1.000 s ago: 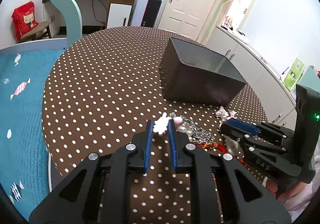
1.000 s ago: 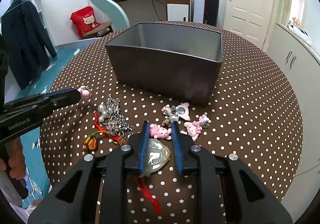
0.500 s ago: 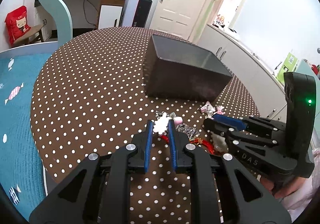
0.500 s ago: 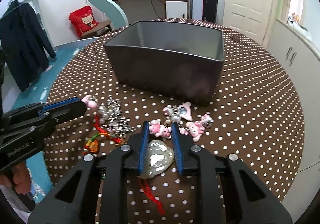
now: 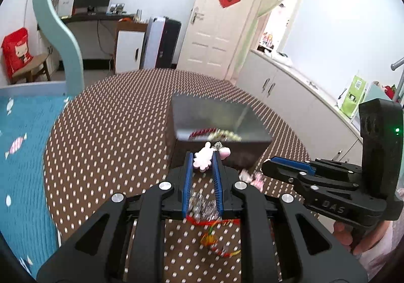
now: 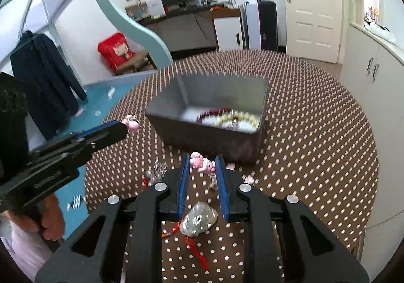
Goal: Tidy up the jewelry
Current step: 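Lower both held charms into the grey box and open both tools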
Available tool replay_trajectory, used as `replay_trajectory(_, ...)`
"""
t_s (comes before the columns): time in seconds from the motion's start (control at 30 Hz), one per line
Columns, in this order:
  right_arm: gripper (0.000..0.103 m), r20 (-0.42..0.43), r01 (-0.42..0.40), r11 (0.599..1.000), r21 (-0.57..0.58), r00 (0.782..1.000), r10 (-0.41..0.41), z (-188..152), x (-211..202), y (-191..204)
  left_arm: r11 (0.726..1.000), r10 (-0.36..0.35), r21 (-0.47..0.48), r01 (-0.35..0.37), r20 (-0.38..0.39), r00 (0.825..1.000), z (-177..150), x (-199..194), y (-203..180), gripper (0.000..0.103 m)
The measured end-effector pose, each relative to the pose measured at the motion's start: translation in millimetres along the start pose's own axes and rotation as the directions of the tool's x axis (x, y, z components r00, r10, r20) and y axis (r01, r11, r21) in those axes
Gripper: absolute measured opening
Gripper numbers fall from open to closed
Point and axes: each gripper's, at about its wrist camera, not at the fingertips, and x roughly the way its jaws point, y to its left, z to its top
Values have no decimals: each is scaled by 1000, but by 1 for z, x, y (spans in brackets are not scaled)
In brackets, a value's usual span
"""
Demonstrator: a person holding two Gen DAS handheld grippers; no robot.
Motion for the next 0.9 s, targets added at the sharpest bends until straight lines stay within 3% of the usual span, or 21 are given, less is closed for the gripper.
replay_trajectory(0.37, 19, 157, -64, 998, 4, 986, 62, 46, -36, -13, 997, -66, 42, 62, 84, 994, 49, 3, -21, 15)
replay_trajectory(0.43, 19, 168, -118, 993, 13, 979, 115, 54, -34, -18, 996, -82, 41, 79, 94, 992, 57, 6, -24, 15)
replay_trajectory(0.67, 20, 130, -171, 984, 59, 978, 162, 68, -10, -27, 992, -128, -18, 129, 50, 991, 68, 31, -19, 15)
replay_trajectory(0.9, 22, 50, -129, 985, 118, 991, 124, 67, 18, -40, 993, -103, -57, 102, -4, 995, 63, 58, -11, 15)
